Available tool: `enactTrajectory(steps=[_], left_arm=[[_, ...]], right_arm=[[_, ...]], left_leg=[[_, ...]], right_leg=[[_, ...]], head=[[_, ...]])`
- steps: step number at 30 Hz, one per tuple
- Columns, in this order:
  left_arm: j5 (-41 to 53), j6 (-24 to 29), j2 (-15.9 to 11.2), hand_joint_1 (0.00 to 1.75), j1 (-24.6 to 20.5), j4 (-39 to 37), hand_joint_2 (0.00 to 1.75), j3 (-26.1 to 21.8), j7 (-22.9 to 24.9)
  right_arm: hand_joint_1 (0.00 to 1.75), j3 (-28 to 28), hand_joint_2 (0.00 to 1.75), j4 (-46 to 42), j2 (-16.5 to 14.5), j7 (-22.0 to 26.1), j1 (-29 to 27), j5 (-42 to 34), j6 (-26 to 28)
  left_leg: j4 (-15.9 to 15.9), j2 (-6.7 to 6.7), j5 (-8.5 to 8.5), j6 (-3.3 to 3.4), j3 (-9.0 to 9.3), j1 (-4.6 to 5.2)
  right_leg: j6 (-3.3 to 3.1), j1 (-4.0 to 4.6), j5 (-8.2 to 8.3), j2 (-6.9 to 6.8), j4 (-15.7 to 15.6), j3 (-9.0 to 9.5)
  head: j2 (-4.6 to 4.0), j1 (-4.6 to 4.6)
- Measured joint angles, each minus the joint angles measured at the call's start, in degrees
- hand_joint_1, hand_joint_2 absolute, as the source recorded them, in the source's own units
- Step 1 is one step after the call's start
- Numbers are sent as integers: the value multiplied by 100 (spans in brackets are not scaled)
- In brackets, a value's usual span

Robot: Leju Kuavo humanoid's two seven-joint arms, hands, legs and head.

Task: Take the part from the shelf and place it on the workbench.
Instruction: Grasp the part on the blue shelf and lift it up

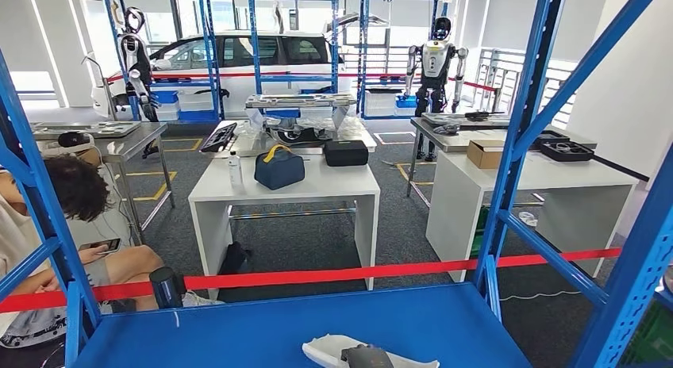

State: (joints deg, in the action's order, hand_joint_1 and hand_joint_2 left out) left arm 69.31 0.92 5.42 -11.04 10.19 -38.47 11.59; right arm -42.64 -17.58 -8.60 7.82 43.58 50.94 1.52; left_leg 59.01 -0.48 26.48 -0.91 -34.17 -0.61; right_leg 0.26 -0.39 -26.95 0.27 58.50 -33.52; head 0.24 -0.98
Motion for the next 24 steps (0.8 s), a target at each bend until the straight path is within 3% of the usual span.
enactTrajectory(steps=[5, 9, 15, 24], left_arm=[[-66, -2, 0, 0, 14, -1, 175, -76, 14], [-116, 21, 0, 0, 45, -2, 175, -168, -35], [-144, 34, 3, 0, 62, -1, 175, -238, -63], [-155, 36, 20, 0, 63, 0, 175, -297, -62]], right_arm=[[175, 160, 175, -787, -43, 574, 10, -313, 718], [175, 158, 175, -2499, 136, 202, -82, -377, 623], [175, 153, 175, -4212, 435, 264, -231, -408, 783], [175, 123, 175, -5229, 637, 267, -414, -395, 786]], left_leg=[[0, 4, -2, -1, -3, 0], [0, 2, -2, -2, -4, 0], [0, 9, 2, -1, -7, 2], [0, 9, 1, -1, -5, 2]], right_leg=[[1, 0, 1, 3, 6, -9], [-3, 0, -3, 2, 6, -11], [-3, -2, -5, 4, 5, -16], [-2, -1, -4, 3, 5, -15]], head=[[0, 1], [0, 1], [0, 0], [0, 0]])
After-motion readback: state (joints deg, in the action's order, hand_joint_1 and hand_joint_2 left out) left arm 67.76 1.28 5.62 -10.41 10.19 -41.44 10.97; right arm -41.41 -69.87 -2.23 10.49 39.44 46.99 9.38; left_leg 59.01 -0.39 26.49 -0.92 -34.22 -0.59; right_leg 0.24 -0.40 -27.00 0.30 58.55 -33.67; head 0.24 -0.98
